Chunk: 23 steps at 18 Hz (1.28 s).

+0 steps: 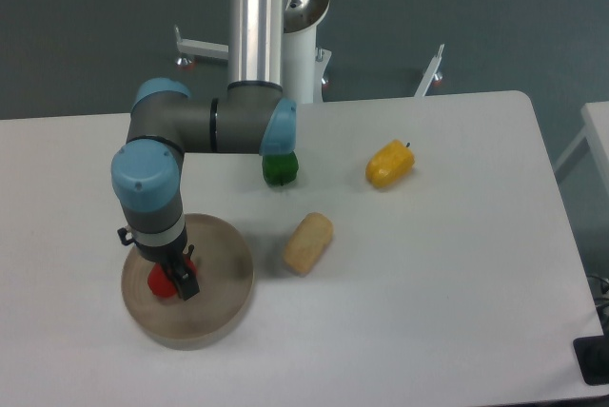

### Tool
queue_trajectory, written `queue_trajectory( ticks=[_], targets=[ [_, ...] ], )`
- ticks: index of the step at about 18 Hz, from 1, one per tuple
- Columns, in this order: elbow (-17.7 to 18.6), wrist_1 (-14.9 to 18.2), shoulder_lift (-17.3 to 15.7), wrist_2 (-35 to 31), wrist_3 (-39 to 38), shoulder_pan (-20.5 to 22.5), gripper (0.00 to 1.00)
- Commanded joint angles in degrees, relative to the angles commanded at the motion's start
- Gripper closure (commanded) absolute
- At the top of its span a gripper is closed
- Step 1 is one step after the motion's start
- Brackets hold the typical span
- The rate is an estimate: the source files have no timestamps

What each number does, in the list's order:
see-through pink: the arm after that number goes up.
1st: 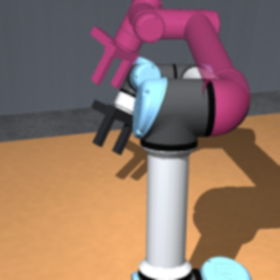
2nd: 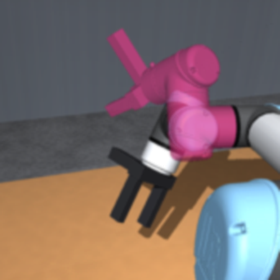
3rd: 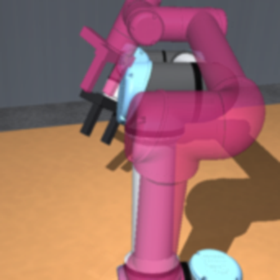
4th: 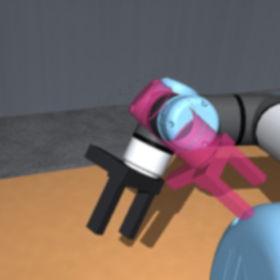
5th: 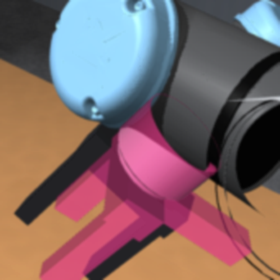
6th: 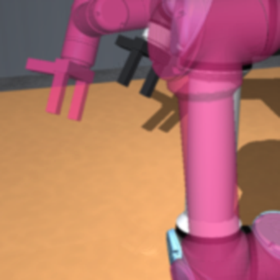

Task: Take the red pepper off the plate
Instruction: 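Close the gripper on the red pepper and lift it off the plate, then carry the held red pepper away from the plate toward the yellow pepper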

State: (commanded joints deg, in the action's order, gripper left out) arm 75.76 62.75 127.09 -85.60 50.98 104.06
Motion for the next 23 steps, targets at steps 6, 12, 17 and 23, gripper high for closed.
queue_trajectory(
  ticks=[6, 12, 17, 23],
  targets=[
    [0.71, -0.35, 0.79, 0.0, 0.18, 0.0, 0.72],
    [-1.66, -0.09, -2.28, 0.61, 0.62, 1.84, 0.9],
    [-1.05, 0.53, -7.11, 3.07, 0.62, 10.36, 0.88],
    [0.09, 2.98, -9.58, 7.81, 3.06, 20.82, 0.86]
  ],
)
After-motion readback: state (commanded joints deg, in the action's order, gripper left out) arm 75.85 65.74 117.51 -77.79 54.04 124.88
